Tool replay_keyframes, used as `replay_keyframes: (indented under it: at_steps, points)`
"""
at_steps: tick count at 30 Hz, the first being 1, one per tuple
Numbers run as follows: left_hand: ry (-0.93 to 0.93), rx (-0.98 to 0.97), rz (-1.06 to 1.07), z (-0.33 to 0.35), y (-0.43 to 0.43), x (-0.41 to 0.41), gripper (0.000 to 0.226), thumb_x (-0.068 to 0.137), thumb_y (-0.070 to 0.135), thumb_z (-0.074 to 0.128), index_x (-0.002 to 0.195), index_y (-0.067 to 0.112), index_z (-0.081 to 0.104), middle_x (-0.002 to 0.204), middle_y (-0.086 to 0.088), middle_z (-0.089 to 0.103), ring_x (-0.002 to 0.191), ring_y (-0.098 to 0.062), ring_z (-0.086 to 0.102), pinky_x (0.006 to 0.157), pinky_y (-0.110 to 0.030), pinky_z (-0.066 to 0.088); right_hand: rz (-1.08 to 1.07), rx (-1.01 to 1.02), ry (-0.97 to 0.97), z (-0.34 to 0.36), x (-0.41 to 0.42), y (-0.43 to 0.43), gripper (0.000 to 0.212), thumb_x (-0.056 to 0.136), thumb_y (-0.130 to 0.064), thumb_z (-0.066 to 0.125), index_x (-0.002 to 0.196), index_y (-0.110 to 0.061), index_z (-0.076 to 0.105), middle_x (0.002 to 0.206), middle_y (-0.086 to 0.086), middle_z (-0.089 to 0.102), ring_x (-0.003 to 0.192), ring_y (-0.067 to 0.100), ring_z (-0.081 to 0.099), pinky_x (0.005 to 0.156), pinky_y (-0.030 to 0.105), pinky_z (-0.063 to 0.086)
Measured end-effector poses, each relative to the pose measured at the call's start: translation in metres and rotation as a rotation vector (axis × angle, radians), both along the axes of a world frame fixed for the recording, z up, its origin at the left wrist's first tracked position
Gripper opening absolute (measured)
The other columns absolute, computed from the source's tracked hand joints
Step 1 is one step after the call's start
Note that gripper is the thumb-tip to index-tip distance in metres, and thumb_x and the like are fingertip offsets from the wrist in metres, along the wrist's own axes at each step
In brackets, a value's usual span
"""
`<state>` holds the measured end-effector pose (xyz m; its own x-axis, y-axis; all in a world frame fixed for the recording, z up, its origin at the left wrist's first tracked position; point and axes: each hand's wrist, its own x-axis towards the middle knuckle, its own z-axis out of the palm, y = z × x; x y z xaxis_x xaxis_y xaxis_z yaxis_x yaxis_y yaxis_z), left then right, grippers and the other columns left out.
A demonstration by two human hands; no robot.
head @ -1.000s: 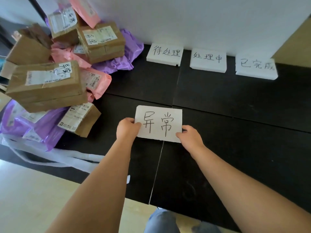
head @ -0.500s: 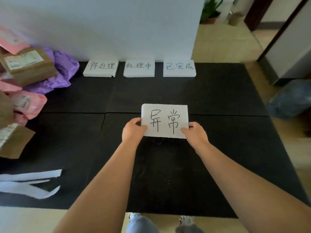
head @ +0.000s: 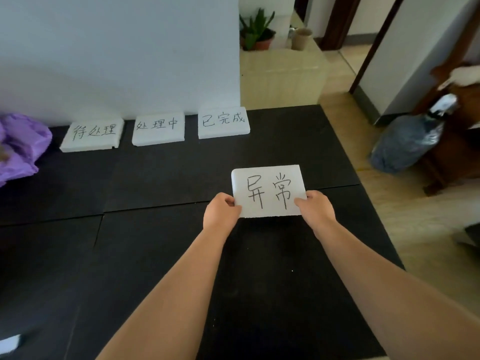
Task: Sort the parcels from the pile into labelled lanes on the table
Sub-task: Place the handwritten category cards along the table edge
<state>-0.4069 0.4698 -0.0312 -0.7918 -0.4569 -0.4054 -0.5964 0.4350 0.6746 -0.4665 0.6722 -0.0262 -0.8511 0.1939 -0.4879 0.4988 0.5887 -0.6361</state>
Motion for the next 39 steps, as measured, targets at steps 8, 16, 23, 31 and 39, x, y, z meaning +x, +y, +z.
replay_keyframes:
  at_steps: [8, 16, 23, 31, 39]
  points:
    - [0.014, 0.056, -0.11, 0.003, 0.023, -0.073, 0.033, 0.092, 0.018, 0.061, 0.125, 0.019, 0.064, 0.098, 0.008, 0.064, 0.083, -0.009, 0.061, 0.061, -0.021, 0.043, 0.021, 0.036, 0.06, 0.003, -0.058, 0.035, 0.027, 0.097, -0.03, 0.057, 0.119, -0.014, 0.059, 0.104, -0.001, 0.065, 0.074, 0.007, 0.055, 0.063, 0.028, 0.047]
    - [0.04, 0.076, -0.063, 0.004, 0.057, -0.163, 0.014, 0.091, 0.011, 0.057, 0.083, 0.023, 0.059, 0.087, 0.003, 0.066, 0.071, -0.012, 0.059, 0.058, -0.022, 0.043, 0.128, 0.049, 0.117, -0.002, -0.159, 0.06, 0.036, 0.098, -0.038, 0.056, 0.122, -0.012, 0.059, 0.112, 0.003, 0.067, 0.077, 0.008, 0.057, 0.053, 0.022, 0.038]
    - [0.056, 0.077, -0.025, -0.007, 0.078, -0.258, 0.04, 0.094, 0.015, 0.058, 0.134, 0.018, 0.055, 0.118, -0.003, 0.066, 0.088, -0.014, 0.064, 0.058, -0.021, 0.043, 0.17, 0.027, 0.149, -0.008, -0.264, 0.077, 0.033, 0.099, -0.031, 0.055, 0.129, -0.015, 0.057, 0.119, 0.003, 0.066, 0.09, 0.014, 0.058, 0.057, 0.022, 0.042]
    - [0.035, 0.055, -0.013, -0.041, 0.083, -0.339, 0.049, 0.095, 0.014, 0.057, 0.142, 0.018, 0.048, 0.134, -0.004, 0.057, 0.11, -0.018, 0.057, 0.075, -0.025, 0.043, 0.225, 0.093, 0.119, -0.032, -0.349, 0.071, 0.049, 0.099, -0.012, 0.043, 0.148, -0.012, 0.043, 0.142, 0.007, 0.053, 0.112, 0.024, 0.056, 0.077, 0.029, 0.041]
    - [-0.02, -0.093, -0.115, -0.06, 0.092, -0.376, 0.047, 0.097, 0.014, 0.054, 0.144, 0.018, 0.047, 0.144, -0.006, 0.046, 0.12, -0.022, 0.054, 0.073, -0.018, 0.04, 0.221, 0.109, 0.061, -0.058, -0.385, 0.066, 0.03, 0.096, -0.007, 0.042, 0.122, -0.008, 0.058, 0.116, 0.009, 0.062, 0.08, 0.019, 0.054, 0.058, 0.027, 0.04]
